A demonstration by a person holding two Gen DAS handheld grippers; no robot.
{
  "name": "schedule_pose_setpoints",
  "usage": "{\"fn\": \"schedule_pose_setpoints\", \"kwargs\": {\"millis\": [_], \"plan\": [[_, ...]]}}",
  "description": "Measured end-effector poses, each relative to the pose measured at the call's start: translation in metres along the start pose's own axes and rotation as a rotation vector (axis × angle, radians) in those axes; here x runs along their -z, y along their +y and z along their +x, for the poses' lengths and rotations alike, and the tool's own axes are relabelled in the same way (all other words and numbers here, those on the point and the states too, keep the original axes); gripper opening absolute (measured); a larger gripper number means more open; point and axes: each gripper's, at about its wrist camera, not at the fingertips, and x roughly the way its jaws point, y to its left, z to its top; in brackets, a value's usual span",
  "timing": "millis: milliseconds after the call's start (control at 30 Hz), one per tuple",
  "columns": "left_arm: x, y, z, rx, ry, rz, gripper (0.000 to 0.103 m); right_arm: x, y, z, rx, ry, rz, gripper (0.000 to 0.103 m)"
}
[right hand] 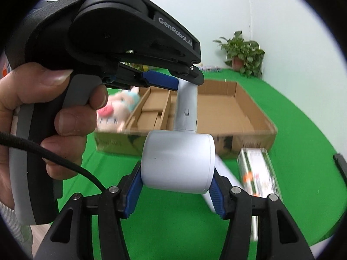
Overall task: Organize objects
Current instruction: 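Grasp the white hair dryer by its body with the right gripper and lift, then carry the hair dryer into the box and lower it beside the insert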
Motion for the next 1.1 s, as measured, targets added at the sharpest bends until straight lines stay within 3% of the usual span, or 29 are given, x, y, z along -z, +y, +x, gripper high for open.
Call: {"fn": "schedule_pose_setpoints", "kwargs": {"millis": [333,567,833,1100], "plan": [[-0.08,0.012,0.003,-0.018,-0.007,-0.001,0.029,-0.066,-0.004,0.028,-0.009,-0.021,-0.024,0.055],[-0.124,0.035,0.037,-0.055,0.033,0.001,0.029,-0.093,-0.005,0.066,-0.006,0.013,-0.035,0.055],[-0.124,0.079,0.112,-0.119,0.162,-0.02,0.028,-0.09,-0.013,0.12,-0.04,0.11,-0.016,0.055],[-0.095,0.109,0.176,-0.136,0.288,-0.054,0.027,-0.072,-0.027,0.161,-0.062,0.246,0.019,0.055]]}}
